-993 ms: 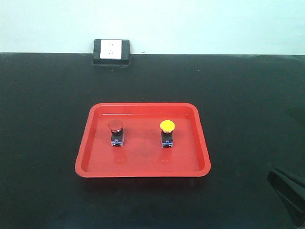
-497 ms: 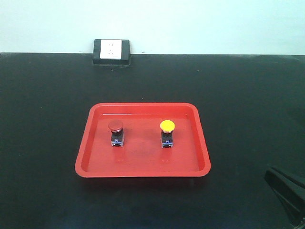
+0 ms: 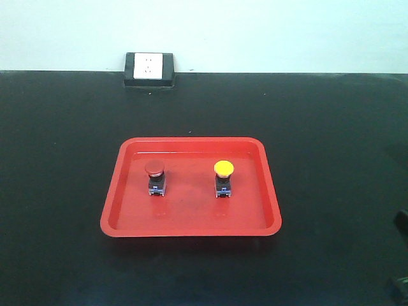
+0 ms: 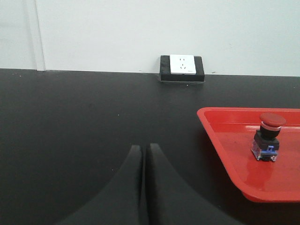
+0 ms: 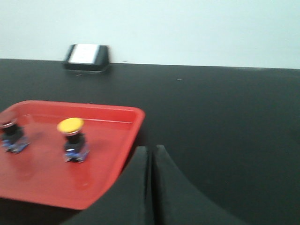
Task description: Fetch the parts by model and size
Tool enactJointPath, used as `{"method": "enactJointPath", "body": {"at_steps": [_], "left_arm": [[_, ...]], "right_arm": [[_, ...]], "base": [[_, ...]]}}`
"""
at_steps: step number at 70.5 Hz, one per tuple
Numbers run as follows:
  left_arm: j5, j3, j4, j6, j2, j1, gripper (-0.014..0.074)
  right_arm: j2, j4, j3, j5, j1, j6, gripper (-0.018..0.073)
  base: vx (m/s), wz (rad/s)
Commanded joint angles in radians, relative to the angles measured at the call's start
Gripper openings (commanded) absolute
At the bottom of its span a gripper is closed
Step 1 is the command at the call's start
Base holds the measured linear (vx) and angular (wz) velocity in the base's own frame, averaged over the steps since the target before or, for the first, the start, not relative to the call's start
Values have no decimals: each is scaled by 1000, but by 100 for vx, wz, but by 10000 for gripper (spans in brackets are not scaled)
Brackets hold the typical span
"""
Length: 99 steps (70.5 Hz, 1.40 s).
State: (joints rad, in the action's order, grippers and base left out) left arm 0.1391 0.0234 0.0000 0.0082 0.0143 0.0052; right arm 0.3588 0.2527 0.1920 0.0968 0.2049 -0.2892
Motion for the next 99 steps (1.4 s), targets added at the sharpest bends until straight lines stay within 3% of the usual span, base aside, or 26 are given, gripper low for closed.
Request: {"method": "enactJointPath", "body": {"at_steps": [1,18,38,60,99], "left_arm": [[-78,-3,-9,-8,6,2,-6],[-78,-3,-9,-8,6,2,-6],[-78,-3,-9,-8,6,2,-6],[-78,-3,-9,-8,6,2,-6],[-78,-3,-9,-8,6,2,-6]], "right_arm": [[0,-23,27,-60,-84,32,-2],[-115,-116,2,-18,-208,188,-2],[-304,-123,-229,-141,-227,174,-2],[-387,-118,-229,-52,-226,178,-2],[-387,-118,-229,-52,-226,178,-2]], "base": [[0,0],[0,0],[0,0],[0,0],[0,0]]}}
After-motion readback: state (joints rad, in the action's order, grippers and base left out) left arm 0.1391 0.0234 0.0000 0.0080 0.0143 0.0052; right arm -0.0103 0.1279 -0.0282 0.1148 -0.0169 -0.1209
